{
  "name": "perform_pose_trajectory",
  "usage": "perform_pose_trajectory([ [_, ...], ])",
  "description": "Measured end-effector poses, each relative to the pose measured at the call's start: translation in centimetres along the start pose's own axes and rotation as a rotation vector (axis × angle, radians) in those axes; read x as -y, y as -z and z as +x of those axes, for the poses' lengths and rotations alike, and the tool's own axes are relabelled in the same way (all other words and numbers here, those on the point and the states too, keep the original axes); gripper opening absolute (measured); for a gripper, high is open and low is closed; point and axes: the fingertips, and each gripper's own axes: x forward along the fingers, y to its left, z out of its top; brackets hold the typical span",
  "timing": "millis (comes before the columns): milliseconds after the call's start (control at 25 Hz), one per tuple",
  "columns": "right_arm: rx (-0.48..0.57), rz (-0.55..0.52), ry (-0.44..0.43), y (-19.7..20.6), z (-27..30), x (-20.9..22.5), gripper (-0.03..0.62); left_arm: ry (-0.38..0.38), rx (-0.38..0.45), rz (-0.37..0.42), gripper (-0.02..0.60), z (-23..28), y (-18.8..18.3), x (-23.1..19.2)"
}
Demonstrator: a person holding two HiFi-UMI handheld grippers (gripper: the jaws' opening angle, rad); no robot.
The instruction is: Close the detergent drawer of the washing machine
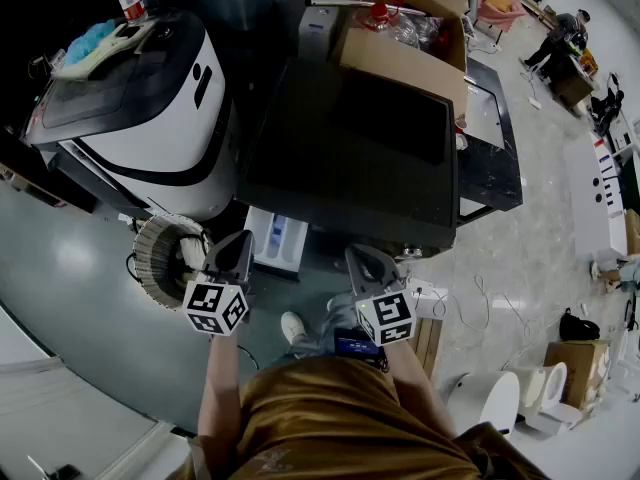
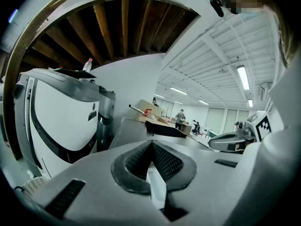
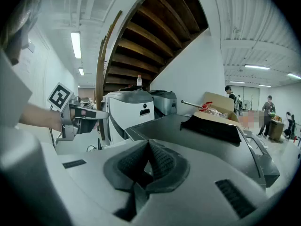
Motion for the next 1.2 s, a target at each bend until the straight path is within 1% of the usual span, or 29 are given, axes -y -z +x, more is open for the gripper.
perform_pose_trajectory([
  [400,-0.006,0.005,-0.018,0.4,0.8,-1.2,0.012,-0.008,-0.023,0.009,0.025,0.0,0.7,-0.5],
  [600,-0.003,0.043,-0.056,0.6,1.0,-1.9,0.012,-0.046,0.019,0.019,0.025,-0.7,0.5,-1.3],
  [760,-0.023,0.043,-0.07,1.1,1.2,-2.3,0.012,-0.065,0.0,0.019,0.026,-0.9,1.2,-1.8],
  [920,-0.048,0.049,-0.089,2.0,1.4,-2.8,0.012,-0.066,-0.012,0.01,0.032,-1.3,2.4,-2.1],
  [1000,-0.06,0.048,-0.098,2.4,1.6,-3.0,0.012,-0.066,-0.034,0.009,0.068,-1.6,3.3,-2.3],
  [1080,-0.071,0.047,-0.104,2.8,1.8,-3.2,0.012,-0.069,-0.063,0.014,0.119,-1.8,4.4,-2.4],
  [1200,-0.086,0.043,-0.116,3.3,1.9,-3.5,0.012,-0.071,-0.09,0.011,0.14,-2.2,5.8,-2.4],
])
